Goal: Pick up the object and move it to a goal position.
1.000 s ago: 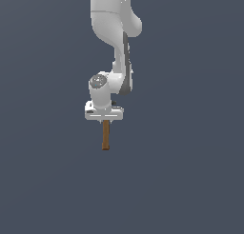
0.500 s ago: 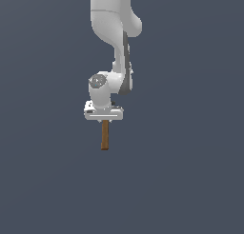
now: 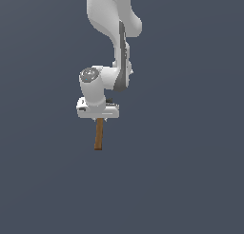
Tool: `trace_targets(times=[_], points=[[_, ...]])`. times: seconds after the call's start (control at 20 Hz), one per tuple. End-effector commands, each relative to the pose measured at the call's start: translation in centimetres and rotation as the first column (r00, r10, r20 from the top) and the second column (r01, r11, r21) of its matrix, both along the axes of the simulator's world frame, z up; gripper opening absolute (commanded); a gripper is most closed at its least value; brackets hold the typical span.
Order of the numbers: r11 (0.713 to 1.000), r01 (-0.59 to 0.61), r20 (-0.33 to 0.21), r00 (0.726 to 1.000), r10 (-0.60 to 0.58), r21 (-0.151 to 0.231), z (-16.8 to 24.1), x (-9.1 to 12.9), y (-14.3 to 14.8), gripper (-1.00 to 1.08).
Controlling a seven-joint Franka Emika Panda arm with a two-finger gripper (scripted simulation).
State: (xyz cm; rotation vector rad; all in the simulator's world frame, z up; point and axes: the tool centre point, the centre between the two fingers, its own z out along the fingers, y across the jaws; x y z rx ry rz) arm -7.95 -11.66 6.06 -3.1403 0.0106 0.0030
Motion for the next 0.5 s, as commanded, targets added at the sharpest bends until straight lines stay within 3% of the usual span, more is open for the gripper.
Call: trace_targets(times=[0.0,0.45], points=[[1.0,0.001,0.003,1.0,-0.001,-0.001,1.4,0.7,-0.7,-1.0],[1.0,0.002,0.002,1.0,-0.002,-0.001,3.3,1.6,-1.7,-1.0]])
